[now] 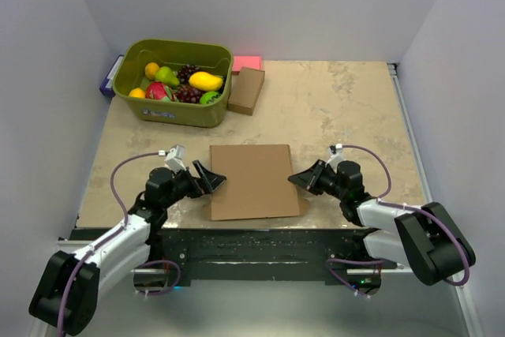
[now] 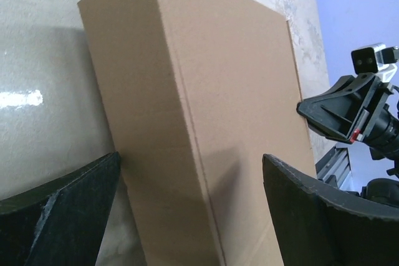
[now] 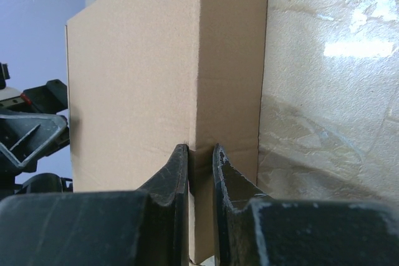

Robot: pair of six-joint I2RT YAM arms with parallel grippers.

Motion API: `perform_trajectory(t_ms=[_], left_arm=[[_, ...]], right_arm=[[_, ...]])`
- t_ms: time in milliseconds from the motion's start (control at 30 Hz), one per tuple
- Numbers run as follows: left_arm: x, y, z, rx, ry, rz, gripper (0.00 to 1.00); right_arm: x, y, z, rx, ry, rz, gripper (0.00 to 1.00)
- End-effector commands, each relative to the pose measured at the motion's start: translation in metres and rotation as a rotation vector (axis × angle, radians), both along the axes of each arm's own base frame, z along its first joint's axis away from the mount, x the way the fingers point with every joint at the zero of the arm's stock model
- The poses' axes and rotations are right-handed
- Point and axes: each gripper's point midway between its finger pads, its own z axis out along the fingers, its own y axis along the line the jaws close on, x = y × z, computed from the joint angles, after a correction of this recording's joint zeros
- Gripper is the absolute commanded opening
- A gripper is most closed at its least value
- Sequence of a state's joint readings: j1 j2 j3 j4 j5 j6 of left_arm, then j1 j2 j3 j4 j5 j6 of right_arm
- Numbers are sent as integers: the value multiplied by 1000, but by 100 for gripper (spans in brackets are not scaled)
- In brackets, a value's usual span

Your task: Fold the paper box

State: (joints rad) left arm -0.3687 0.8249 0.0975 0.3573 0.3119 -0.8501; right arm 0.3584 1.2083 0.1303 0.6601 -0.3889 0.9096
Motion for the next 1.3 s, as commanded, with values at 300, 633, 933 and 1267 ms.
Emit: perform_trajectory(t_ms=[300, 633, 933, 1267], left_arm=[[-8, -8, -1, -92, 0, -41, 99], [-13, -17, 1, -136, 11, -90, 97], [-12, -34, 22, -198, -30, -139, 91], [-12, -50, 31, -214, -15, -176, 67]], right_arm=[[-29, -25, -52, -127, 203, -51, 0], [-28, -24, -49, -123, 198, -43, 0], [-26, -24, -52, -137, 195, -38, 0], [-18, -25, -40, -205, 142, 7, 6]])
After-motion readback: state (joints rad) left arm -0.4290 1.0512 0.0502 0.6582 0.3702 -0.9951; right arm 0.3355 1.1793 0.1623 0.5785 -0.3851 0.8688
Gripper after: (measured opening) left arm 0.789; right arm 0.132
